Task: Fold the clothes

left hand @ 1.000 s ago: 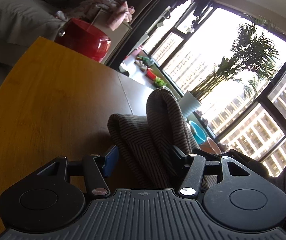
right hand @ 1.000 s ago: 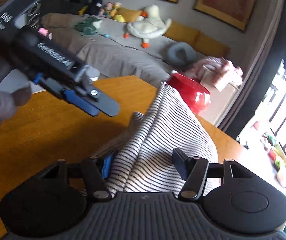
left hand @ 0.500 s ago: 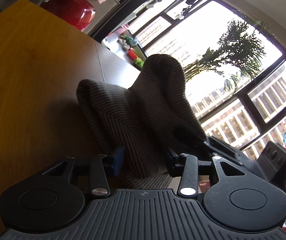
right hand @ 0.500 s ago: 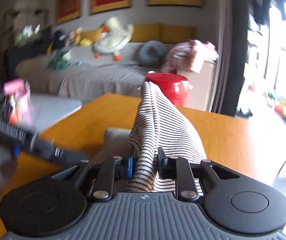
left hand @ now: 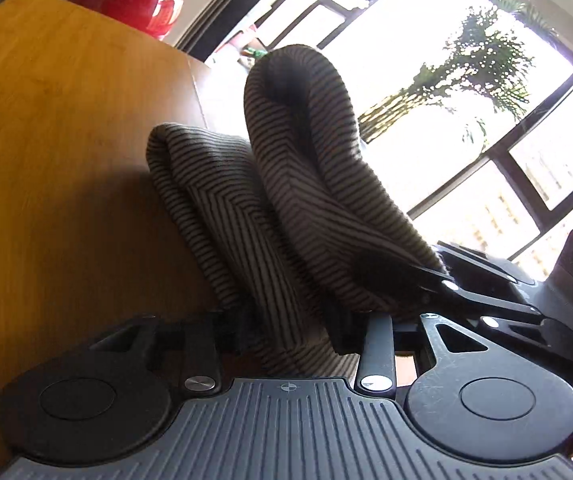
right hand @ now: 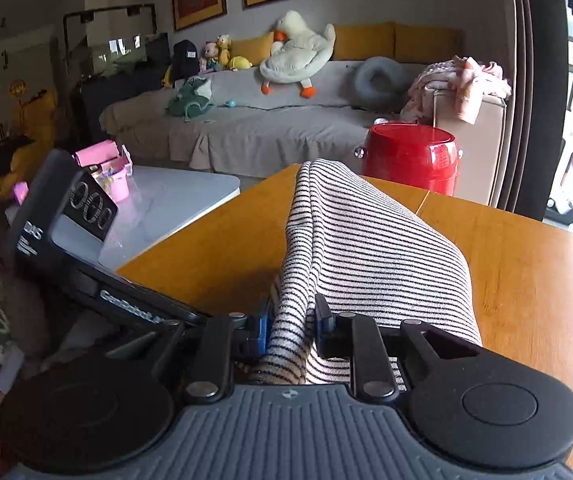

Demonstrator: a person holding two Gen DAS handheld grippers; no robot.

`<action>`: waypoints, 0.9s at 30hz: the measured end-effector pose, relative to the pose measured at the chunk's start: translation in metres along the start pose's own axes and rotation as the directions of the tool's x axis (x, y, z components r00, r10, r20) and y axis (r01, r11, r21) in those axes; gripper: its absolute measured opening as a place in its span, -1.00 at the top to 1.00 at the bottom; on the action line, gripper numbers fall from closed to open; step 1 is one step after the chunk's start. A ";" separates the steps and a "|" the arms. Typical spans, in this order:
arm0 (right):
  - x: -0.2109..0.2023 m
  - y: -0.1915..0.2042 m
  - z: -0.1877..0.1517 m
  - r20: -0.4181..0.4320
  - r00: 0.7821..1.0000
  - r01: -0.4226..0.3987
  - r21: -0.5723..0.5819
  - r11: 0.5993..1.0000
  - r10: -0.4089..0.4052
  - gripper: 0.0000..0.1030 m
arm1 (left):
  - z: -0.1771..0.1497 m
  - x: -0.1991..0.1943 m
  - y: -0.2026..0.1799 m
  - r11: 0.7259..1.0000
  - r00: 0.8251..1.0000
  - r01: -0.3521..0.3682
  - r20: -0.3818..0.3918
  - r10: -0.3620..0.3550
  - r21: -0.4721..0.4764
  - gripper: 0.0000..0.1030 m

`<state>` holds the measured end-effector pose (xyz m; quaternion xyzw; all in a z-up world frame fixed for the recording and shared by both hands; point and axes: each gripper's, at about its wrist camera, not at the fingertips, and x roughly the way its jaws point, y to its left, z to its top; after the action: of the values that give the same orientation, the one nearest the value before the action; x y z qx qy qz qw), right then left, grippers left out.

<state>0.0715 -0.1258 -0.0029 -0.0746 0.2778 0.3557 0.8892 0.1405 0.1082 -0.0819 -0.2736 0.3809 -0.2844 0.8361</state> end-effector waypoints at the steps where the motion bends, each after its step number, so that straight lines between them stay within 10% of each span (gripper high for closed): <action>1: 0.001 0.004 -0.002 -0.007 1.000 0.004 -0.026 1.000 -0.004 0.60 | 0.003 -0.009 0.002 1.000 1.000 -0.021 0.023 0.021 0.000 -0.05; 10: 0.023 0.083 -0.033 0.000 0.981 0.172 -0.445 0.879 -0.192 0.28 | 0.038 -0.075 -0.028 0.993 0.965 -0.096 0.250 0.077 0.065 -0.14; 15: 0.022 0.100 -0.041 0.020 0.973 0.210 -0.492 0.845 -0.231 0.25 | 0.053 -0.044 -0.062 0.986 0.974 -0.039 0.227 0.000 0.165 -0.23; 18: 0.011 0.094 -0.039 0.014 0.981 0.179 -0.450 0.875 -0.193 0.20 | 0.052 -0.007 -0.075 0.982 0.985 -0.038 0.174 0.006 0.185 -0.23; 24: -0.056 0.020 -0.018 0.027 0.991 -0.125 -0.074 0.989 0.127 -0.42 | 0.032 0.024 -0.050 0.970 0.983 -0.156 0.122 0.135 0.186 0.02; 27: -0.072 -0.019 -0.015 0.075 0.994 -0.076 0.036 0.996 0.073 -0.64 | 0.025 0.019 -0.052 0.961 0.980 -0.171 0.134 0.144 0.217 0.01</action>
<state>0.0347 -0.1870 0.0232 -0.0339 0.2542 0.3858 0.8862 0.1573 0.0653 -0.0418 -0.1611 0.3167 -0.2421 0.9028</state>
